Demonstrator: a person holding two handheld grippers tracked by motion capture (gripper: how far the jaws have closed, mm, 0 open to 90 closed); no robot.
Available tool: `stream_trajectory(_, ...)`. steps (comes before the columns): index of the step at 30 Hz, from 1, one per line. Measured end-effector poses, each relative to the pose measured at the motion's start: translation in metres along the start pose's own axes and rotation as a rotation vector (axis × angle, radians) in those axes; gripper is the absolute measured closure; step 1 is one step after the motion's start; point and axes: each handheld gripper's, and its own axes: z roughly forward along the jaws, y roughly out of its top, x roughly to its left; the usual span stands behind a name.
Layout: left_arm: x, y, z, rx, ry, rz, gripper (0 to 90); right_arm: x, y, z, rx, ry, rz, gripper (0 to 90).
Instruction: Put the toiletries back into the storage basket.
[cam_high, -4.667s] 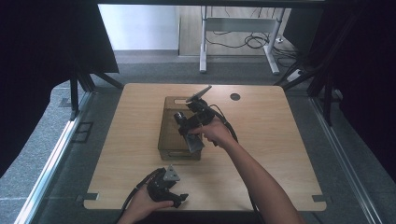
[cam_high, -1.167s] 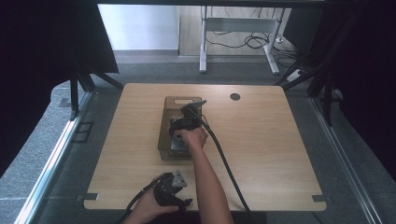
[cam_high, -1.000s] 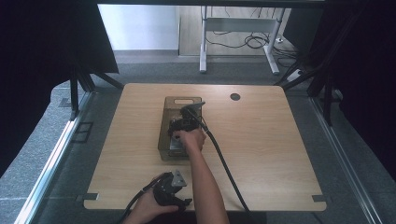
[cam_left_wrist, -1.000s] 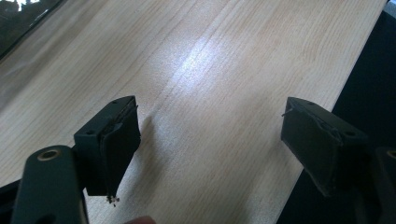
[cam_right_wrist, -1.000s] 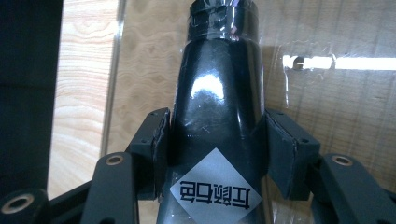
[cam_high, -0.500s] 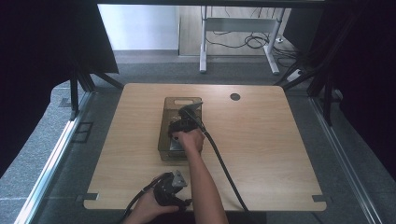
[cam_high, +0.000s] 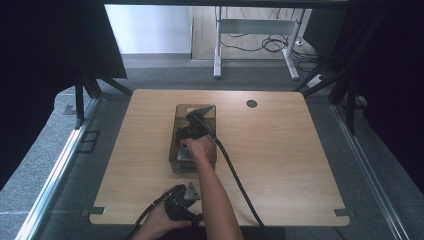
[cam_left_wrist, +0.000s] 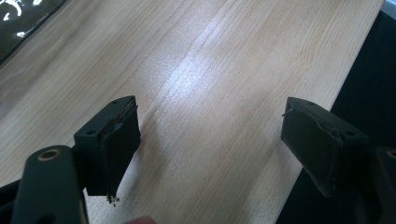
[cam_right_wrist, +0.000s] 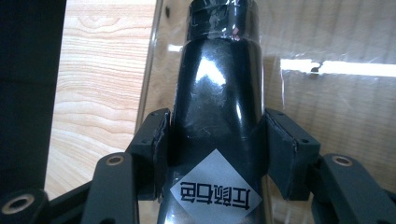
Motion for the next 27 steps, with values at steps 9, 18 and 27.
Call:
stream_trajectory(9, 0.001, 0.0, 0.0, 0.003, 0.002, -0.002, 19.9, 0.002, -0.002, 0.014, 0.014, -0.034, 0.024, 44.5)
stream_trajectory(18, 0.002, -0.001, 0.0, 0.006, 0.002, -0.003, 19.9, -0.003, -0.007, 0.022, 0.028, -0.047, 0.067, 38.3)
stream_trajectory(27, 0.0, 0.0, 0.002, 0.005, -0.003, -0.001, 19.9, -0.002, -0.003, -0.002, -0.015, -0.05, -0.002, 33.9)
